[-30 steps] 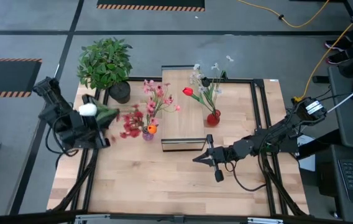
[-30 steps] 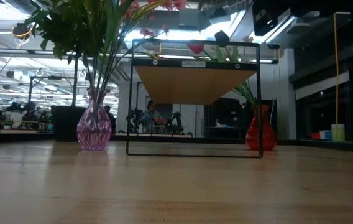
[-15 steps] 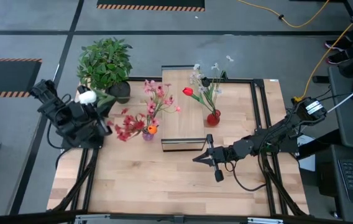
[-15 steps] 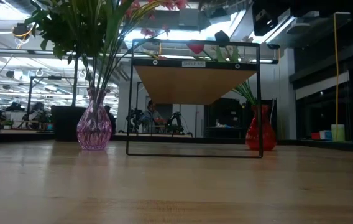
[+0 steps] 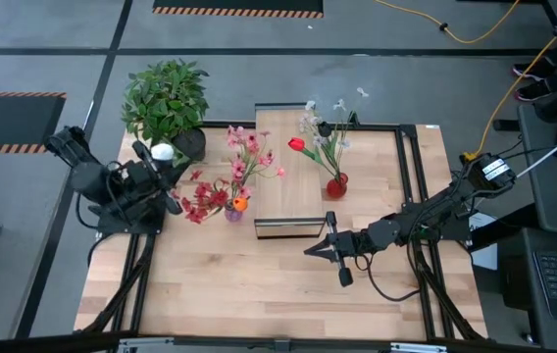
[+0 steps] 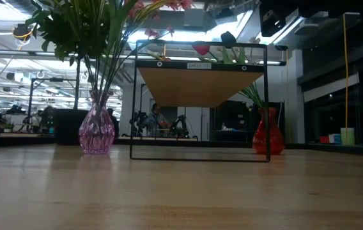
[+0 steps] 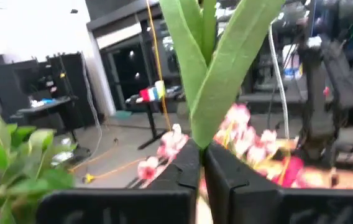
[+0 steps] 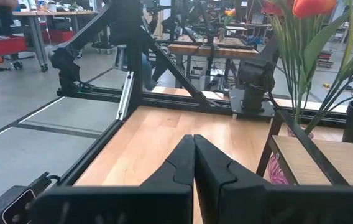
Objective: Pick and place flowers into a vace then onto a shelf
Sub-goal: Put the white tulip into the violet vase
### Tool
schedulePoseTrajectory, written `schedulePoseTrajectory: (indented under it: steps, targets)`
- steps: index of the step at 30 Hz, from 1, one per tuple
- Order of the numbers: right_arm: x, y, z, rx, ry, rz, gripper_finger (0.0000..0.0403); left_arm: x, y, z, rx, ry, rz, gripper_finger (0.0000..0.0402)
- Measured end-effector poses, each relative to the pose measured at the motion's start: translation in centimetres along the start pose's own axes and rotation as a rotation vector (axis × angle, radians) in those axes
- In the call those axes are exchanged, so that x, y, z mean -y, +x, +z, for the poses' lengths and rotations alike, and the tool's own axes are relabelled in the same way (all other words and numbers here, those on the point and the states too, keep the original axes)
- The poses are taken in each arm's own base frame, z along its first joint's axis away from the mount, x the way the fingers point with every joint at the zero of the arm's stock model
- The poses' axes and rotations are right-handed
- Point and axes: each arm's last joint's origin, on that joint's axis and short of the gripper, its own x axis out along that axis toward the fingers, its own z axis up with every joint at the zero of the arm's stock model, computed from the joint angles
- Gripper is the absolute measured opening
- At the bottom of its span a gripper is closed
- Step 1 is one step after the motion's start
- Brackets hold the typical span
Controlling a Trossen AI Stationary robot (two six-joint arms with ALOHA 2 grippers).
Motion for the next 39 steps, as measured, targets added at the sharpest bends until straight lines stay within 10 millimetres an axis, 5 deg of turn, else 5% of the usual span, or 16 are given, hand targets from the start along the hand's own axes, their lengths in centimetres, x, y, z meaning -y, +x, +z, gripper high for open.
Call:
schedulePoseTrajectory:
  steps: [14, 31, 39]
  targets:
    - [0.0, 0.0, 0.0, 0.0, 0.0, 0.001, 0.0005, -3.5, 0.9, -3.2, -0.099, -0.054, -0.036, 0.0003]
    - [0.0, 0.0, -0.1, -0.014, -0.001, 0.001, 0.0005, -4.4, 2.4, -5.0, -0.216, -0.028, 0.027, 0.0003]
    - [0.0, 0.0, -0.3, -0.034, 0.007, 0.001, 0.0005, -3.3, 3.4, -8.5, -0.144, 0.025, -0.037, 0.0003]
